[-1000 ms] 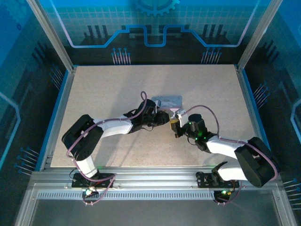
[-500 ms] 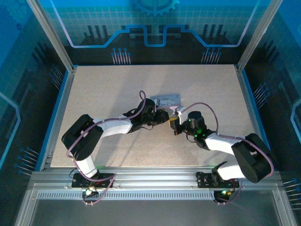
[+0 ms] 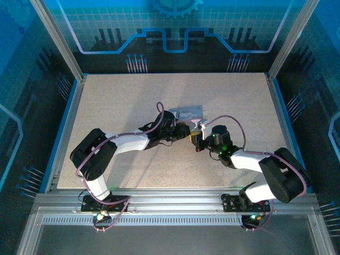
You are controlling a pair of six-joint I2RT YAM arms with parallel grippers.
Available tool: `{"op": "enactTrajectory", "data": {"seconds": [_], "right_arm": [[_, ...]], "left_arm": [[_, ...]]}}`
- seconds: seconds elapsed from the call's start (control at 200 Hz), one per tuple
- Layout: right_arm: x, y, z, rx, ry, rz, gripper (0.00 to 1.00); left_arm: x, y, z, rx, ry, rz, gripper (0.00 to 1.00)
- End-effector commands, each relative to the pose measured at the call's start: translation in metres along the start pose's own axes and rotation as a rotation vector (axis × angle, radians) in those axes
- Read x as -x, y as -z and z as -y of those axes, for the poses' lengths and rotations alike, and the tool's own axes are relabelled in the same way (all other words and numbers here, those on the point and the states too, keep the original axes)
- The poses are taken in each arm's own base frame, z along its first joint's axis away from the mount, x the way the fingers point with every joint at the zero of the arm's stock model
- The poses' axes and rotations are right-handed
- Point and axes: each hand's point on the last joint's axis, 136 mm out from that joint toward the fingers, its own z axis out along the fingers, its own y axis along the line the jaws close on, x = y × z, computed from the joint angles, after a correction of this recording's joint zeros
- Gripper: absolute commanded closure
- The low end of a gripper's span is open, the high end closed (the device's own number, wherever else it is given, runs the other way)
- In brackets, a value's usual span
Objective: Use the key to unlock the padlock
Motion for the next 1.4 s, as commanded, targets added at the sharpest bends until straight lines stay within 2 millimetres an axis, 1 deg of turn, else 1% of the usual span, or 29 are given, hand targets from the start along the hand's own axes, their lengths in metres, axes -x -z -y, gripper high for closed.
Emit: {"op": "enactTrajectory", "data": {"seconds": [0.0,0.125,0.31,0.395,0.48,0.62,0.835,0.925,1.22,1.396], "right_arm": [[0.031,-0.001,0.001,0.000,-0.012,0.119,1.00],[0.015,-0.005,0.007,-0.009,-0.062,0.089,1.00],[0.003,-0.012,0.009,-0.008,-0.114,0.049,1.00],[-0.001,-0.014,0.008,0.002,-0.141,0.033,1.00],[-0.004,-0.014,0.007,0.008,-0.177,0.022,1.00],[-0.006,-0.013,0.004,0.024,-0.257,0.009,1.00],[-0.012,-0.014,-0.004,0.055,-0.418,-0.049,1.00],[-0.013,-0.014,-0.007,0.078,-0.477,-0.051,1.00],[-0.002,-0.020,-0.017,0.139,-0.604,-0.060,1.00],[0.001,-0.021,-0.019,0.147,-0.647,-0.065,1.00]], "left_arm": [[-0.011,0.005,0.033,-0.111,-0.046,-0.072,0.68],[-0.007,0.010,0.032,-0.107,-0.051,-0.063,0.56],[0.003,0.027,0.023,-0.095,-0.030,-0.021,0.43],[0.007,0.035,0.015,-0.096,-0.002,0.003,0.35],[0.012,0.041,0.004,-0.104,0.049,0.032,0.31],[0.018,0.046,-0.011,-0.117,0.118,0.083,0.31],[0.017,0.042,-0.019,-0.130,0.173,0.098,0.34],[0.015,0.039,-0.019,-0.148,0.199,0.093,0.36],[0.005,0.029,-0.025,-0.149,0.248,0.069,0.39],[0.002,0.026,-0.035,-0.125,0.281,0.069,0.39]]}}
